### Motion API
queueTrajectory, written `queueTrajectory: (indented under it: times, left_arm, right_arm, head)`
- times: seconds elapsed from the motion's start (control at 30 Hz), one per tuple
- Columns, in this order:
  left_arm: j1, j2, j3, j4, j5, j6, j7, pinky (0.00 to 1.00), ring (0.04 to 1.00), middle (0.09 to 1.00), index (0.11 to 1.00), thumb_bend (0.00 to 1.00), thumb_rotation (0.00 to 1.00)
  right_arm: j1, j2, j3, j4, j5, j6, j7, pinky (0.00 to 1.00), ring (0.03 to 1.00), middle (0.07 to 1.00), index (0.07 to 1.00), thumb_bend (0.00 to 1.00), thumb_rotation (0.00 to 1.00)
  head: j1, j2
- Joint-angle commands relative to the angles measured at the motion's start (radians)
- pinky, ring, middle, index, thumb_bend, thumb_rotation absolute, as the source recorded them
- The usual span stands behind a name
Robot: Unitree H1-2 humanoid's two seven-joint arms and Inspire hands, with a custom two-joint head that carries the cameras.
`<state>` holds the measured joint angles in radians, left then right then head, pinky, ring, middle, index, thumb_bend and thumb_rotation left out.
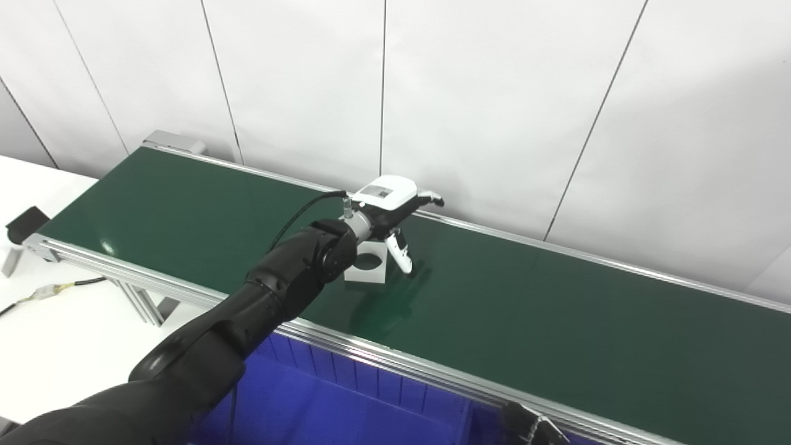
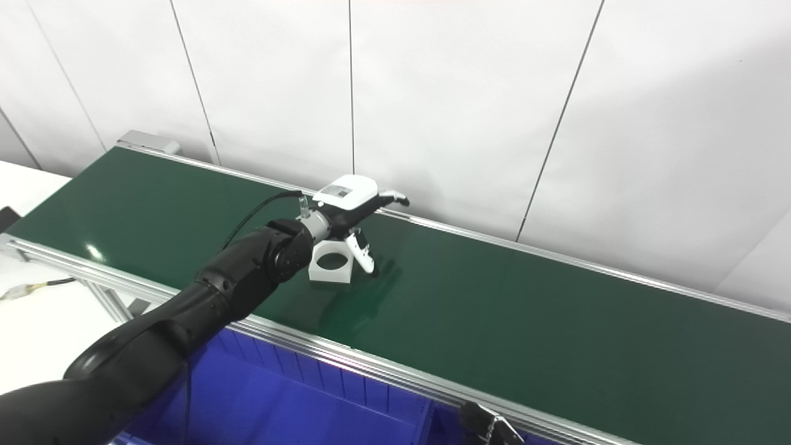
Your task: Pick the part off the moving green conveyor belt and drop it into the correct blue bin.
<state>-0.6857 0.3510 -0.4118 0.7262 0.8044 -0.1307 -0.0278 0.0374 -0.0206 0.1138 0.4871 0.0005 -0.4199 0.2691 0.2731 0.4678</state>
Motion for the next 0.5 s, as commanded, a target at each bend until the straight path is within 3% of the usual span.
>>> queueTrajectory:
  times: [0.0, 0.3, 0.47]
  left_arm:
    - [-0.059, 0.015, -0.008, -0.007, 0.003, 0.02, -0.005, 0.71, 0.866, 0.914, 0.875, 0.99, 0.22]
    - [-0.05, 0.017, -0.072, 0.0, 0.023, 0.05, -0.048, 0.78, 0.907, 0.933, 0.89, 1.0, 0.28]
    - [-0.049, 0.012, -0.101, 0.04, 0.039, 0.042, -0.021, 0.84, 0.919, 0.935, 0.894, 1.0, 0.31]
  right_arm:
    - [-0.009, 0.009, 0.001, -0.031, 0.013, -0.05, 0.002, 0.72, 0.785, 0.792, 0.782, 0.84, 0.08]
    - [-0.006, 0.009, 0.012, -0.04, 0.002, -0.05, -0.015, 0.73, 0.787, 0.795, 0.793, 0.84, 0.1]
    - [-0.005, 0.009, 0.02, -0.043, -0.003, -0.05, -0.025, 0.72, 0.786, 0.795, 0.791, 0.84, 0.1]
  head:
    - [-0.002, 0.002]
    - [-0.012, 0.008]
    - [-0.02, 0.008]
